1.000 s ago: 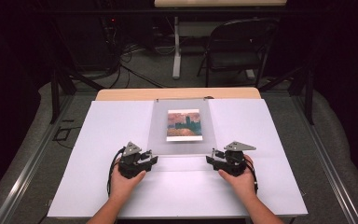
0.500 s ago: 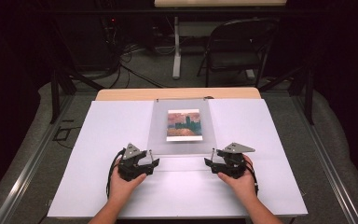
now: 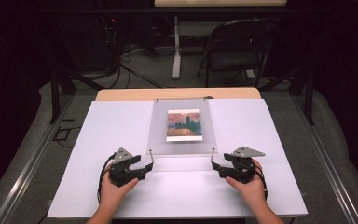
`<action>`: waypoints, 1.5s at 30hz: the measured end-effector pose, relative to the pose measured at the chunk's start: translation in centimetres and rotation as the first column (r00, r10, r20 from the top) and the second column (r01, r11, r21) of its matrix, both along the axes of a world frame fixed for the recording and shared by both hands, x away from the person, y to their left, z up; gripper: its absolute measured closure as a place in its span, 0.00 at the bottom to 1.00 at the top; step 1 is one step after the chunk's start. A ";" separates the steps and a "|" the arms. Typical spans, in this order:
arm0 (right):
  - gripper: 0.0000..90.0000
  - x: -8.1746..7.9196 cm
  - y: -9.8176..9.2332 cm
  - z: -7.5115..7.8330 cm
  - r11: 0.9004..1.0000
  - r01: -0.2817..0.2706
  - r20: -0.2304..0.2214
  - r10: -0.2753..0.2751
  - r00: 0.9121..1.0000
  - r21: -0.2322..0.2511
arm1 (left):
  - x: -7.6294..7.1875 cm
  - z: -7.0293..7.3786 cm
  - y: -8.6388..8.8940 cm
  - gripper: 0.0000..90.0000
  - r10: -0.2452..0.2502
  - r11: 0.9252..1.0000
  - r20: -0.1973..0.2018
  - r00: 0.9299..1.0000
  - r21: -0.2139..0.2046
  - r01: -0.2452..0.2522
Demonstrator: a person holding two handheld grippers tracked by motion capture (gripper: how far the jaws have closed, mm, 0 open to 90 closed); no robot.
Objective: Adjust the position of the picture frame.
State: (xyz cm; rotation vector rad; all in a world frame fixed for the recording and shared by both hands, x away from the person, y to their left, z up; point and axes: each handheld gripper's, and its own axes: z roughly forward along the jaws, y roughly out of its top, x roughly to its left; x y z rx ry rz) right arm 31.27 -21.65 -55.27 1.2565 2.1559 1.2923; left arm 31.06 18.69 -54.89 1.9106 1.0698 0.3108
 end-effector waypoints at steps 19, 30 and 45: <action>0.40 -2.6 -4.0 1.7 0.995 0.089 0.013 -0.089 0.996 0.037 | -1.0 1.6 3.3 0.39 0.111 0.994 -0.034 0.993 -0.001 -0.111; 0.39 -1.1 -4.3 3.5 0.994 0.104 0.037 -0.105 0.994 0.016 | 1.5 3.5 3.3 0.39 0.118 0.993 -0.034 0.992 -0.024 -0.119; 0.40 5.6 -1.8 4.8 0.997 0.063 0.023 -0.063 0.998 0.037 | 7.9 5.6 0.1 0.39 0.085 0.996 -0.045 0.995 -0.019 -0.086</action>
